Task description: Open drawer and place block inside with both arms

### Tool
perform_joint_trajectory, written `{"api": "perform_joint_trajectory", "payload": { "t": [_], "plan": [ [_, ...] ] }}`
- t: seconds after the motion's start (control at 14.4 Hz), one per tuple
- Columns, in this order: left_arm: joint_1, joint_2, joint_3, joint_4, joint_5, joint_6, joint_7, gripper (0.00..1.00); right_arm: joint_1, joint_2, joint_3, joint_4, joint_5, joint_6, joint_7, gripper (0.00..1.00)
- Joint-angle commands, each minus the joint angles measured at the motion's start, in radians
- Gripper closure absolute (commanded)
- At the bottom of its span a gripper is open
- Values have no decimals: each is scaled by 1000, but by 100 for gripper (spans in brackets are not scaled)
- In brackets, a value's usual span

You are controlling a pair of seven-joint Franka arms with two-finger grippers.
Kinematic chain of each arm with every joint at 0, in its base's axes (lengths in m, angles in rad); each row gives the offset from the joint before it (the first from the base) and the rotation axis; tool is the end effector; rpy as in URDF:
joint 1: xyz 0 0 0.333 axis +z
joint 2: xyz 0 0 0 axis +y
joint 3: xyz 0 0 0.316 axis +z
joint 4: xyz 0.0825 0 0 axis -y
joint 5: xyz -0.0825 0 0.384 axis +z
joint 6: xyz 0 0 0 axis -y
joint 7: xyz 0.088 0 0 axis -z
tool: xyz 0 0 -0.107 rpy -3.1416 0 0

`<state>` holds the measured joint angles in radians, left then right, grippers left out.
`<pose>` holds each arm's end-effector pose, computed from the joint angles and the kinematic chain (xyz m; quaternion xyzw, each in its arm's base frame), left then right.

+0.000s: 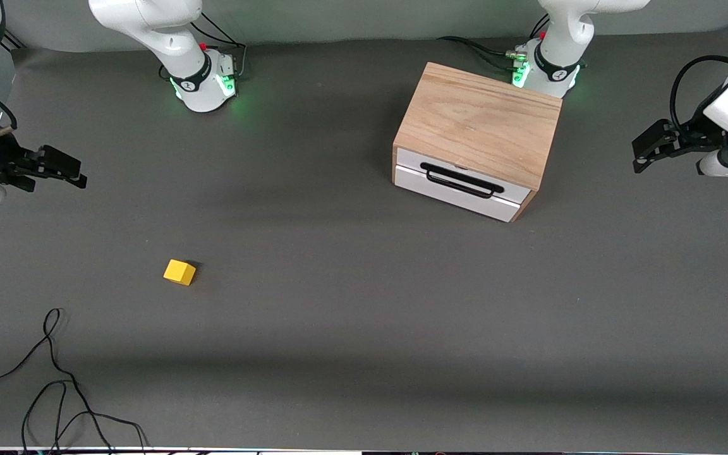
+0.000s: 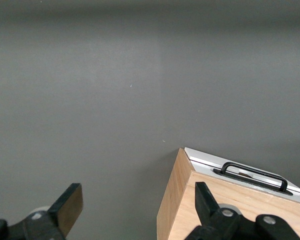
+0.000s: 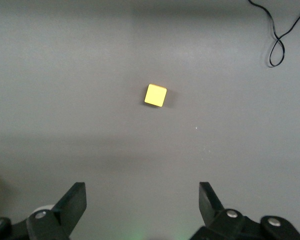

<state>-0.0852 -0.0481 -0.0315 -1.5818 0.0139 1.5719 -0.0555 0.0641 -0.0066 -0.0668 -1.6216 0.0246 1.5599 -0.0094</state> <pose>0.5364 -0.0618 0.6457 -0.9993 0.0305 -0.0197 0.0060 0.5497 0.0011 0.6033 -0.9995 -0.0032 0.0275 0.0127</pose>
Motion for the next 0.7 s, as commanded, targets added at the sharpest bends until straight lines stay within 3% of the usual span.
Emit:
{"api": "perform_joint_trajectory", "payload": {
  "t": [0.0,0.63],
  "plan": [
    [-7,10,13,29,-9,-20,23,0,6,20,-8,-32,-3,60,25,0],
    [-2,8,18,28,-8,-43,26,0,2,166,-34,-64,28,175,104,0]
  ]
}}
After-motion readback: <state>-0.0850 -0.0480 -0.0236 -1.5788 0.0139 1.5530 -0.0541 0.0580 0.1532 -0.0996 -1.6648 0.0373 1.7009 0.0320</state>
